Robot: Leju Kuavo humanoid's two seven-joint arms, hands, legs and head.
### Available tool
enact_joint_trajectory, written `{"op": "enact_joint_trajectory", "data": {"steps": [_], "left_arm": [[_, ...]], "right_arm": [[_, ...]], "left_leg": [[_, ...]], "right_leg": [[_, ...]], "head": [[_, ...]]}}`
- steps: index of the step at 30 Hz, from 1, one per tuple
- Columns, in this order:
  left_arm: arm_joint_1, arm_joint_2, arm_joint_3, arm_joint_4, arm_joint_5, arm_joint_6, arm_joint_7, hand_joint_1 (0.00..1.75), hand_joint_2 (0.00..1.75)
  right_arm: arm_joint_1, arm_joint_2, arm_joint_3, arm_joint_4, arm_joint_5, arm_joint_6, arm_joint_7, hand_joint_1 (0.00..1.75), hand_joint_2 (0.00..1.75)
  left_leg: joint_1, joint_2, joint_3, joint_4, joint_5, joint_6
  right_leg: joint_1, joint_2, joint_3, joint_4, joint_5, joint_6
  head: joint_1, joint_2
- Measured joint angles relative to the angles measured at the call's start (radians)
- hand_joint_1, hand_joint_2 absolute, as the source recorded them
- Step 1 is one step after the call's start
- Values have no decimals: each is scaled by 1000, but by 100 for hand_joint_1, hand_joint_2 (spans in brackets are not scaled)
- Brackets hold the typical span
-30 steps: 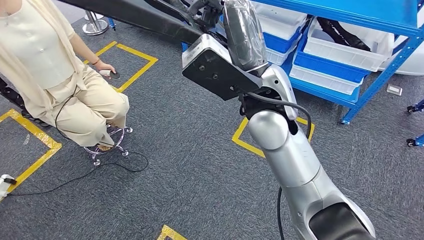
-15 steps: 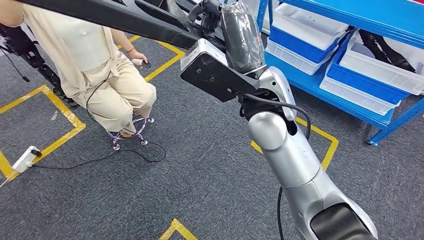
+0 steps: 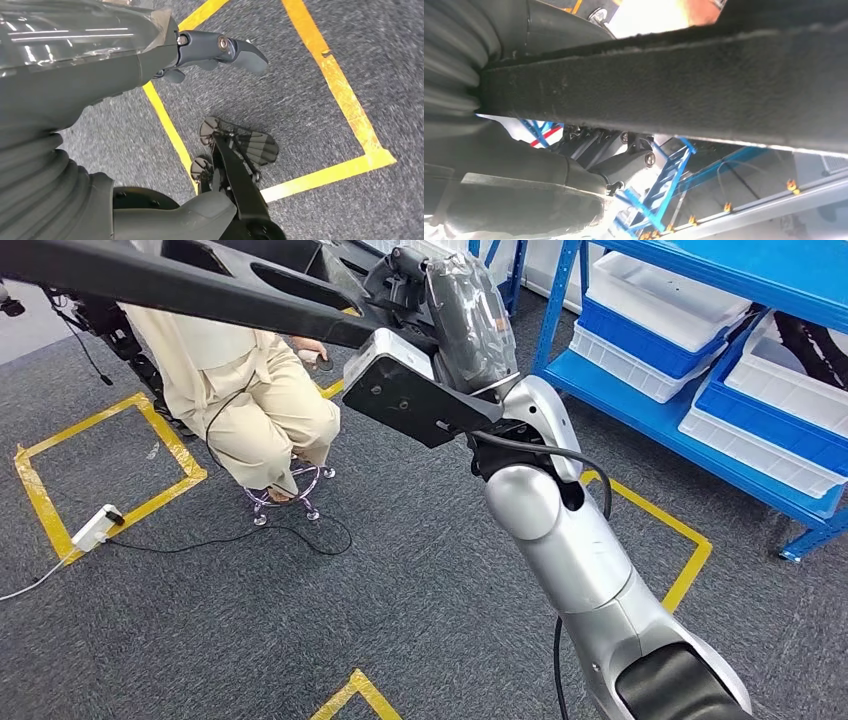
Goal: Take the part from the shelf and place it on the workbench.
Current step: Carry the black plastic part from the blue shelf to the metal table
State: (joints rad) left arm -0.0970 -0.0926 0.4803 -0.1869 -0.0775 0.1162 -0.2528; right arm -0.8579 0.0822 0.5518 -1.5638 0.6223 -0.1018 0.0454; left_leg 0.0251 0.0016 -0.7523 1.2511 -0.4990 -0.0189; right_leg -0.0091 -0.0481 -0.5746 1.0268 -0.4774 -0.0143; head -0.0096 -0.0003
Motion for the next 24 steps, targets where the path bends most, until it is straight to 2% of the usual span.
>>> {"op": "enact_joint_trajectory", "data": {"steps": [1, 3, 4, 6, 7, 8, 9, 11, 12, 13, 14, 15, 16, 17, 18, 19, 20, 22, 24], "left_arm": [[0, 0, 0, 0, -1, -1, 1, 0, 175], [-4, 0, 0, 0, -4, -1, 1, 0, 175], [-6, 0, 0, 0, -6, -1, 2, 0, 175], [-8, 1, 0, 0, -9, 0, 4, 0, 175], [-7, 1, 0, 0, -10, 1, 6, 0, 175], [-7, 1, 0, 0, -11, 1, 8, 0, 175], [-8, 0, 0, 0, -13, 2, 9, 0, 175], [-10, 0, 0, 0, -17, 4, 11, 0, 175], [-10, 1, 0, 0, -18, 6, 11, 0, 175], [-10, 1, 0, 0, -18, 7, 12, 0, 175], [-9, 1, 0, 0, -18, 9, 12, 0, 175], [-8, 1, 0, 0, -18, 10, 12, 0, 175], [-7, 1, 0, 0, -17, 11, 13, 0, 175], [-6, 1, 0, 0, -15, 11, 12, 0, 175], [-6, 1, 1, 0, -13, 12, 12, 0, 175], [-5, 1, 1, 0, -11, 13, 11, 0, 175], [-5, 1, 2, 0, -8, 14, 10, 0, 175], [0, 2, 2, 0, -6, 16, 8, 0, 175], [5, 1, 3, 0, -6, 17, 7, 0, 175]], "right_arm": [[0, 0, 1, 0, 3, 0, 2, 175, 175], [-1, 0, 0, -1, 10, 0, 4, 175, 175], [0, 0, 0, -2, 12, 0, 5, 175, 175], [2, -1, 0, -3, 19, 0, 7, 175, 175], [4, -2, 0, -3, 22, 0, 7, 175, 175], [6, -2, -1, -4, 25, 0, 7, 175, 175], [8, -3, -2, -4, 27, 0, 7, 175, 175], [14, -9, -6, -5, 29, 0, 8, 175, 175], [19, -13, -7, -4, 29, 0, 8, 175, 175], [25, -17, -8, -2, 29, 0, 8, 175, 175], [30, -20, -8, 0, 27, 0, 7, 175, 175], [34, -22, -8, 4, 21, 1, 5, 175, 175], [35, -23, -9, 7, 14, 2, 1, 175, 175], [35, -24, -10, 11, 4, 4, -3, 175, 175], [35, -23, -11, 14, -3, 6, -8, 175, 175], [36, -22, -12, 16, -9, 8, -11, 175, 175], [36, -21, -14, 19, -11, 9, -13, 175, 175], [37, -17, -15, 25, -13, 11, -15, 175, 175], [37, -9, -14, 29, -14, 11, -15, 175, 175]], "left_leg": [[0, 13, 38, -68, 32, 3], [-8, 42, 101, -185, 69, 9], [-12, 49, 114, -212, 73, 13], [-19, 36, 114, -222, 73, 23], [-18, 28, 116, -228, 77, 29], [-16, 20, 119, -234, 82, 36], [-14, 12, 121, -240, 86, 43], [-13, -6, 123, -244, 91, 50], [-13, -17, 122, -244, 91, 51], [-13, -29, 122, -244, 91, 52], [-12, -41, 122, -243, 91, 51], [-12, -53, 122, -242, 91, 51], [-11, -66, 121, -240, 91, 49], [-11, -77, 119, -236, 90, 45], [-11, -87, 115, -232, 88, 40], [-10, -97, 111, -228, 88, 33], [-9, -105, 107, -226, 89, 25], [-1, -112, 101, -227, 92, 13], [0, -78, 85, -195, 71, 6]], "right_leg": [[1, -7, 2, 0, -1, 0], [10, -21, 2, 1, -5, 4], [13, -27, 2, 1, -7, 7], [14, -42, 3, -1, -8, 14], [14, -42, 2, 1, -11, 19], [12, -30, -3, 12, -20, 22], [11, -11, -16, 42, -37, 22], [7, 28, -70, 157, -88, 16], [5, 36, -101, 221, -110, 15], [2, 39, -124, 265, -121, 17], [-1, 41, -131, 273, -115, 25], [-5, 43, -118, 244, -95, 35], [-11, 50, -90, 184, -67, 46], [-18, 67, -59, 115, -42, 56], [-21, 82, -32, 61, -24, 58], [-22, 94, -15, 27, -14, 56], [-19, 99, -9, 16, -12, 50], [-15, 83, -7, 14, -8, 35], [-16, 67, -5, 10, -4, 21]], "head": [[0, 0], [1, 0], [2, 0], [5, 0], [6, 0], [6, 0], [6, 0], [9, 0], [11, 0], [13, 0], [13, 0], [13, 0], [13, 0], [13, 0], [12, 0], [11, 0], [10, 0], [9, 0], [6, 0]]}}
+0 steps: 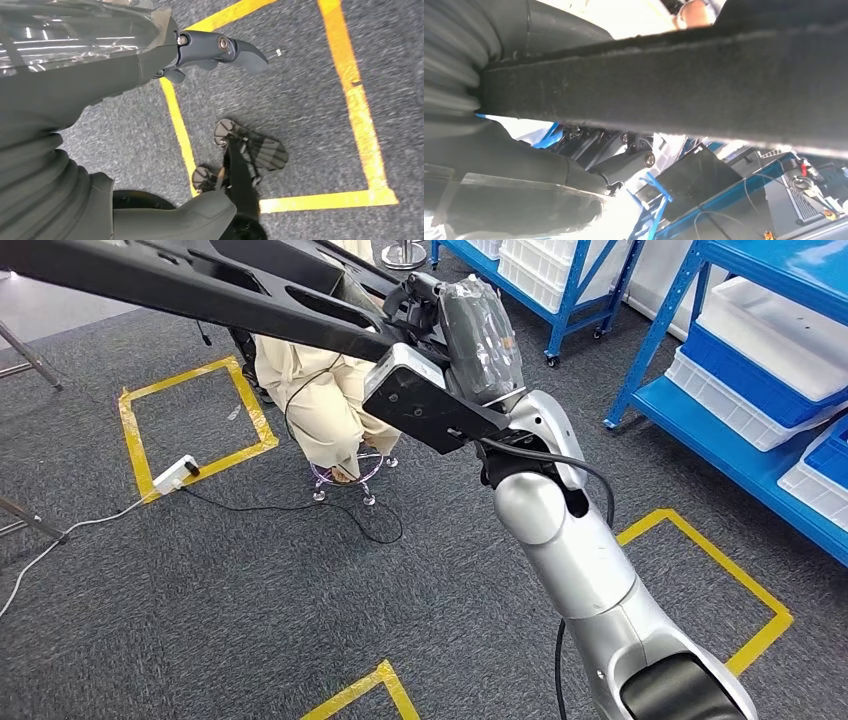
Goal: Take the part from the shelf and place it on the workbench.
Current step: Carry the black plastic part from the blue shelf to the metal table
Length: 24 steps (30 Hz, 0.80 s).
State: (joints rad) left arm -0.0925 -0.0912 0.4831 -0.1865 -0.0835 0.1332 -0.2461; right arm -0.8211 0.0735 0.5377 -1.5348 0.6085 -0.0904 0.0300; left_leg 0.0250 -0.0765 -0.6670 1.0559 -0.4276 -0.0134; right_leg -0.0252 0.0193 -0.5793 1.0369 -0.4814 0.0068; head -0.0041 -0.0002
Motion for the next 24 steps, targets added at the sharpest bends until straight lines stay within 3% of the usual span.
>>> {"op": "enact_joint_trajectory", "data": {"steps": [2, 4, 5, 6, 9, 11, 13, 15, 16, 18, 20, 21, 22, 24], "left_arm": [[0, -1, 0, 0, 0, 0, -1, 0, 175], [-2, -1, 0, 0, 0, 0, -1, 0, 175], [-1, -1, 0, 0, 0, 0, -1, 0, 175], [0, -1, 0, 0, 1, 0, -1, 0, 175], [-1, -1, 0, 0, 1, 1, -1, 0, 175], [-4, -2, 0, 0, 1, 2, -1, 0, 175], [-5, -2, 0, 0, 3, 4, -1, 0, 175], [-4, -3, 0, 0, 4, 5, -1, 0, 175], [-4, -3, 0, 0, 4, 5, -1, 0, 175], [-7, -4, 0, 0, 5, 5, -1, 0, 175], [-7, -4, 0, 0, 5, 5, -1, 0, 175], [-7, -4, 0, 0, 6, 5, -1, 0, 175], [-7, -4, 1, 0, 6, 4, -1, 0, 175], [-6, -6, 1, 0, 6, 3, 0, 0, 175]], "right_arm": [[0, 6, 0, 3, 0, 0, -1, 175, 175], [2, 7, 0, 7, 1, 0, -2, 175, 175], [4, 7, 1, 9, 2, 0, -2, 175, 175], [6, 8, 2, 11, 3, 0, -2, 175, 175], [8, 12, 2, 13, 8, -2, -2, 175, 175], [9, 15, 2, 13, 11, -4, -2, 175, 175], [12, 16, 1, 13, 17, -6, 0, 175, 175], [14, 17, 1, 13, 23, -9, 2, 175, 175], [15, 16, 0, 13, 25, -11, 2, 175, 175], [20, 14, -4, 13, 26, -14, 2, 175, 175], [29, 10, -6, 14, 27, -15, 4, 175, 175], [33, 9, -6, 14, 28, -15, 4, 175, 175], [35, 8, -7, 14, 29, -15, 4, 175, 175], [36, 7, -7, 14, 32, -16, 4, 175, 175]], "left_leg": [[-2, 50, -48, 105, -56, -5], [-1, 69, -105, 223, -102, -7], [-1, 72, -116, 244, -103, -7], [-1, 74, -107, 227, -86, -6], [-7, 112, -11, 46, -10, 4], [-17, 125, 16, -10, 1, 12], [-21, 106, 17, -16, 4, 23], [-19, 89, 23, -28, 10, 36], [-17, 80, 27, -34, 13, 43], [-17, 61, 29, -36, 14, 49], [-17, 36, 29, -36, 14, 50], [-17, 23, 29, -35, 14, 50], [-17, 9, 30, -35, 14, 50], [-18, -15, 31, -33, 13, 48]], "right_leg": [[3, -19, 2, -1, -1, -9], [10, -40, 3, -1, -4, -14], [13, -51, 4, -1, -6, -16], [14, -61, 5, -1, -7, -18], [21, -86, 10, -1, -14, -17], [28, -99, 11, -2, -18, -12], [31, -112, 13, -5, -21, -4], [29, -93, 4, 15, -36, 2], [28, -72, -13, 53, -55, 1], [25, -36, -77, 178, -102, -7], [25, -26, -134, 272, -122, -6], [25, -23, -139, 268, -110, -1], [24, -18, -124, 224, -84, 6], [24, 16, -63, 83, -19, 14]], "head": [[-5, 0], [-6, 0], [-6, 0], [-6, 0], [-6, 0], [-5, 0], [-4, 0], [-4, 0], [-3, 0], [-1, 0], [1, 0], [1, 0], [1, 0], [1, 0]]}}
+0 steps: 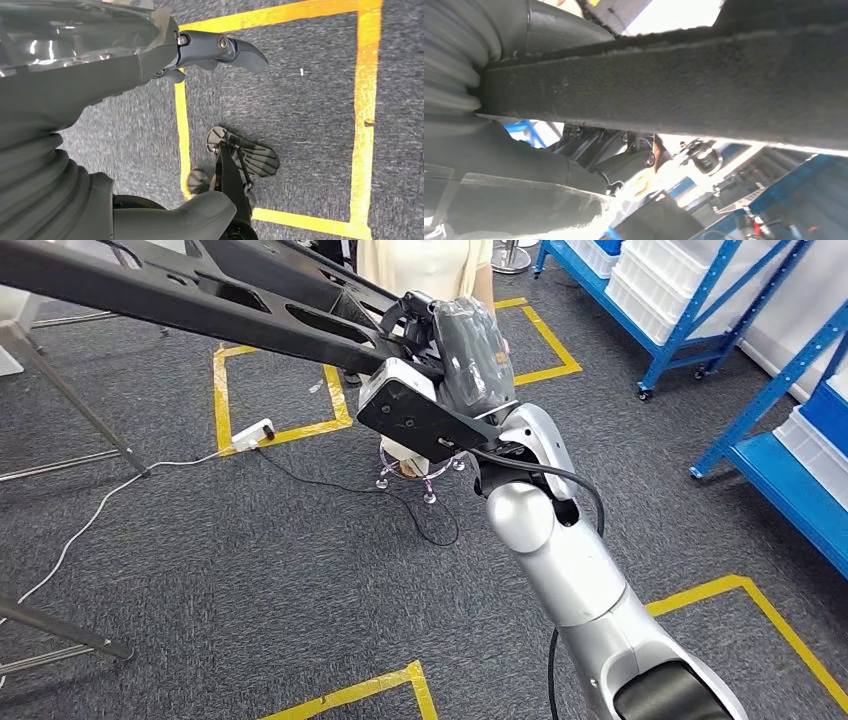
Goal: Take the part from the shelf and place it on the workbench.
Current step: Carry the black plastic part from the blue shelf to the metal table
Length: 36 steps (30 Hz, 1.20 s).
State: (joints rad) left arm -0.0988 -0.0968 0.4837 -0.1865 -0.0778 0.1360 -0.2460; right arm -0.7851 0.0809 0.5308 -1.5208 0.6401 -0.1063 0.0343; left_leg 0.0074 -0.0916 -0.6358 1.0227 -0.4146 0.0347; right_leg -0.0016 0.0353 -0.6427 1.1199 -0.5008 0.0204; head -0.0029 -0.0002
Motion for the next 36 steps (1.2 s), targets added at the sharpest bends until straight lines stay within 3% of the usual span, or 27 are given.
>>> {"op": "enact_joint_trajectory", "data": {"steps": [2, 4, 5, 7, 9, 11, 12, 13, 16, 18, 20, 23, 24, 27, 28, 30, 32, 35, 36], "left_arm": [[0, -2, 0, 0, 0, 0, 1, 0, 175], [4, -3, 0, 0, 0, 0, 2, 0, 175], [6, -3, 0, 0, 0, 0, 2, 0, 175], [9, -2, 1, 0, 0, 2, 3, 0, 175], [8, -3, 3, 0, 0, 3, 4, 0, 175], [8, -3, 7, 0, 0, 3, 4, 0, 175], [9, -3, 10, 0, 0, 3, 4, 0, 175], [10, -3, 12, 0, 0, 4, 4, 0, 175], [8, -3, 16, 0, 0, 5, 4, 0, 175], [6, -4, 17, 0, 0, 5, 4, 0, 175], [5, -4, 20, 0, 1, 6, 4, 0, 175], [5, -4, 21, 0, 2, 7, 4, 0, 175], [5, -4, 22, 0, 2, 8, 4, 0, 175], [2, -1, 25, 0, 4, 12, 4, 0, 175], [2, 0, 26, 0, 5, 12, 4, 0, 175], [2, -1, 26, 0, 5, 12, 4, 0, 175], [2, -1, 26, 0, 4, 12, 4, 0, 175], [8, 0, 26, 0, -3, 12, 4, 0, 175], [11, 0, 26, 0, -6, 10, 4, 0, 175]], "right_arm": [[0, 0, 0, 0, 2, -1, 0, 175, 175], [1, 1, 0, 0, 4, -2, 1, 175, 175], [1, 4, 0, 0, 4, -2, 1, 175, 175], [0, 11, 0, -1, 5, -2, 2, 175, 175], [1, 17, 0, -1, 5, -3, 2, 175, 175], [3, 18, 0, 0, 6, -3, 2, 175, 175], [5, 19, 0, 0, 6, -3, 2, 175, 175], [6, 19, 0, 0, 6, -3, 2, 175, 175], [5, 22, 0, 0, 6, -3, 2, 175, 175], [3, 25, -1, 0, 6, -3, 2, 175, 175], [2, 27, -1, 0, 6, -4, 2, 175, 175], [2, 28, -1, 0, 6, -4, 2, 175, 175], [1, 28, -1, 0, 6, -4, 2, 175, 175], [8, 24, -3, 12, 0, -4, -2, 175, 175], [11, 22, -3, 16, -1, -4, -3, 175, 175], [12, 22, -3, 19, -2, -4, -4, 175, 175], [11, 22, -3, 20, -2, -4, -5, 175, 175], [12, 22, -4, 21, -1, -5, -6, 175, 175], [12, 22, -4, 20, 1, -6, -5, 175, 175]], "left_leg": [[0, -20, -3, 2, 0, -7], [3, -36, -7, 0, 1, -18], [5, -33, -9, 3, -1, -23], [5, 13, -27, 45, -28, -33], [7, 69, -82, 160, -87, -42], [15, 85, -138, 265, -123, -51], [18, 88, -142, 270, -116, -54], [21, 94, -126, 235, -92, -56], [21, 141, -21, 46, -16, -55], [14, 150, 1, 3, -9, -46], [8, 134, -2, 3, -8, -36], [6, 127, -3, 2, -7, -32], [7, 120, -1, -2, -4, -26], [10, 58, 6, -11, 5, -5], [9, 37, 6, -10, 5, -4], [10, 11, 6, -7, 4, -7], [8, -11, 2, -3, 2, -14], [12, -30, -3, -5, 4, -30], [13, -21, -6, 0, -1, -35]], "right_leg": [[-1, 24, 38, -82, 34, -4], [-1, 13, 45, -92, 39, -13], [-3, 4, 49, -96, 42, -18], [-9, -17, 59, -106, 45, -33], [-8, -40, 65, -110, 44, -45], [-5, -65, 66, -110, 41, -48], [-4, -77, 66, -110, 40, -48], [-4, -88, 66, -110, 38, -47], [2, -112, 71, -108, 30, -36], [9, -126, 73, -108, 26, -26], [9, -140, 77, -109, 23, -19], [9, -147, 79, -110, 23, -15], [7, -127, 69, -88, 10, -14], [-3, -47, -50, 135, -69, -11], [-5, -38, -68, 160, -68, -6], [-10, -17, -13, 27, -8, 10], [-14, 4, 35, -75, 32, 10], [-11, -7, 47, -93, 42, -6], [-12, -14, 49, -96, 44, -12]], "head": [[0, 0], [0, 0], [0, 0], [-4, 0], [-8, 0], [-8, 0], [-8, 0], [-9, 0], [-8, 0], [-5, 0], [-2, 0], [-2, 0], [-2, 0], [1, 0], [2, 0], [2, 0], [2, 0], [0, 0], [0, 0]]}}
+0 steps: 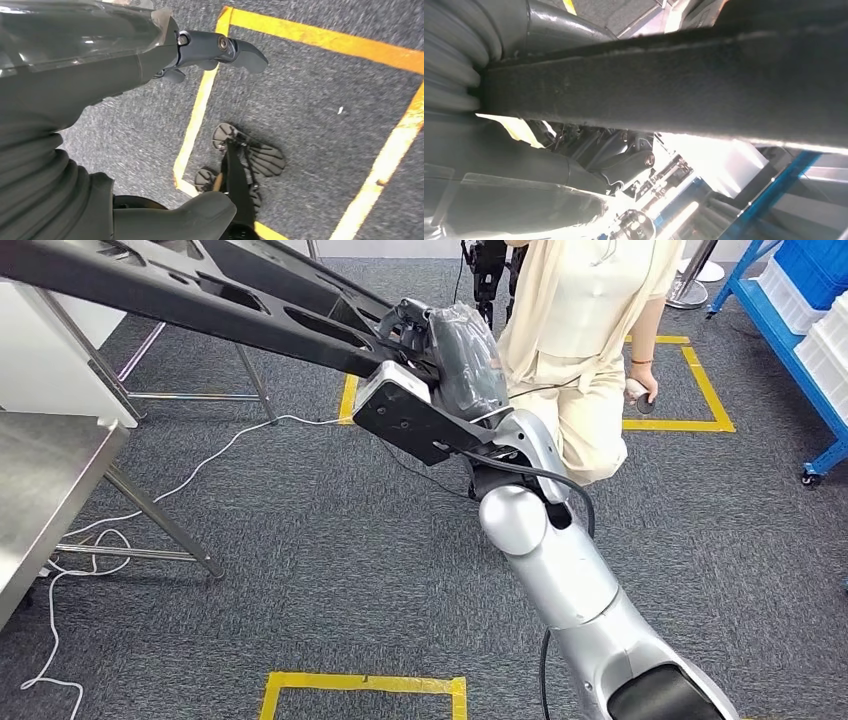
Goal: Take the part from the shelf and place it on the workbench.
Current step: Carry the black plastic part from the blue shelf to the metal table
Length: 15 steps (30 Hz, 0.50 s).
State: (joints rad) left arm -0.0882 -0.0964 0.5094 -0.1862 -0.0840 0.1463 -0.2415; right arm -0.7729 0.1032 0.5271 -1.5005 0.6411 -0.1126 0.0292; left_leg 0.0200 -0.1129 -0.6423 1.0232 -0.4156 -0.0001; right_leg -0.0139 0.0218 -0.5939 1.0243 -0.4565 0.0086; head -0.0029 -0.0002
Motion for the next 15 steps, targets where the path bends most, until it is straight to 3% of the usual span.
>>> {"op": "enact_joint_trajectory", "data": {"steps": [2, 4, 6, 7, 8, 10, 12, 14, 15], "left_arm": [[1, 1, 0, 0, -8, -5, 1, 0, 175], [-1, 1, 0, 0, -16, -9, 2, 0, 175], [-2, 1, 0, 0, -20, -12, 5, 0, 175], [-1, 2, 0, 0, -21, -13, 6, 0, 175], [-1, 2, 0, 0, -21, -13, 7, 0, 175], [-4, 3, 0, 0, -22, -14, 8, 0, 175], [-9, 3, -1, 0, -23, -14, 8, 0, 175], [-12, 4, -1, 0, -23, -14, 8, 0, 175], [-11, 4, -1, 0, -24, -15, 8, 0, 175]], "right_arm": [[1, 0, -2, -2, 4, -3, 2, 175, 175], [5, -3, -5, -5, 8, -6, 5, 175, 175], [13, -7, -8, -5, 12, -8, 9, 175, 175], [17, -8, -8, -6, 14, -9, 10, 175, 175], [20, -9, -9, -7, 14, -9, 11, 175, 175], [20, -10, -11, -13, 15, -9, 11, 175, 175], [19, -12, -14, -19, 15, -9, 11, 175, 175], [19, -14, -15, -22, 16, -10, 11, 175, 175], [20, -14, -15, -23, 16, -10, 11, 175, 175]], "left_leg": [[-1, 48, -29, 62, -39, -8], [-1, 96, -92, 193, -102, -14], [0, 108, -135, 279, -126, -16], [0, 111, -129, 268, -112, -16], [0, 118, -102, 218, -84, -13], [-6, 154, -24, 78, -30, -5], [-15, 173, 14, 6, -13, 5], [-19, 153, 13, -1, -11, 15], [-17, 143, 17, -6, -7, 21]], "right_leg": [[-3, -17, 4, -6, 3, -15], [2, -36, 5, -6, 1, -25], [6, -57, 5, -6, -1, -28], [7, -66, 5, -6, -2, -28], [8, -75, 6, -6, -2, -29], [14, -90, 8, -5, -5, -26], [21, -105, 9, -4, -9, -19], [23, -121, 12, -6, -11, -12], [22, -116, 11, -1, -16, -8]], "head": [[-5, 0], [-10, 0], [-10, 0], [-10, 0], [-10, 0], [-10, 0], [-9, 0], [-8, 0], [-8, 0]]}}
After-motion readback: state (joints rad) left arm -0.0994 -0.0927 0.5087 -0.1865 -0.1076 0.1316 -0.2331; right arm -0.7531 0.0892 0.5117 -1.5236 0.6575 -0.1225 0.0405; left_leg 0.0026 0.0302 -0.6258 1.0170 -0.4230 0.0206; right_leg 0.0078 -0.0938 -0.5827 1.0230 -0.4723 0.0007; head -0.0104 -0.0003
